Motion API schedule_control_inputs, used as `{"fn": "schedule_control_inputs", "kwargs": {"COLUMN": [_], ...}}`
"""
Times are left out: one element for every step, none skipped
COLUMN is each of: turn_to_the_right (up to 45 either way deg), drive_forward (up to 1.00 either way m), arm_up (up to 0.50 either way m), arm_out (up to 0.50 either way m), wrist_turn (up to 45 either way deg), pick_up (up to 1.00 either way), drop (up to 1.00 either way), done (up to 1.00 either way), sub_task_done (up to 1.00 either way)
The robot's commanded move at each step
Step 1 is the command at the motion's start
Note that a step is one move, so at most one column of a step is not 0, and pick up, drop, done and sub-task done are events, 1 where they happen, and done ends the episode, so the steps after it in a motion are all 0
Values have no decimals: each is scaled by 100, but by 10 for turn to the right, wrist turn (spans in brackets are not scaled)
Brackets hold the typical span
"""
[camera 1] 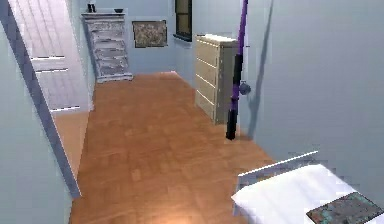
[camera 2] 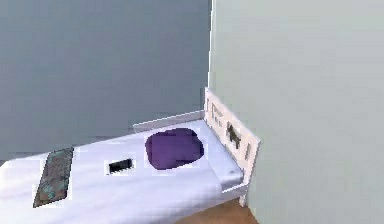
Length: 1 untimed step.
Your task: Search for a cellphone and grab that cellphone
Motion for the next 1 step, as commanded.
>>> {"fn": "schedule_control_inputs", "kwargs": {"turn_to_the_right": [-210], "drive_forward": [0], "arm_up": [0], "arm_out": [0], "wrist_turn": [0], "pick_up": [0], "drop": [0], "done": [0], "sub_task_done": [0]}}
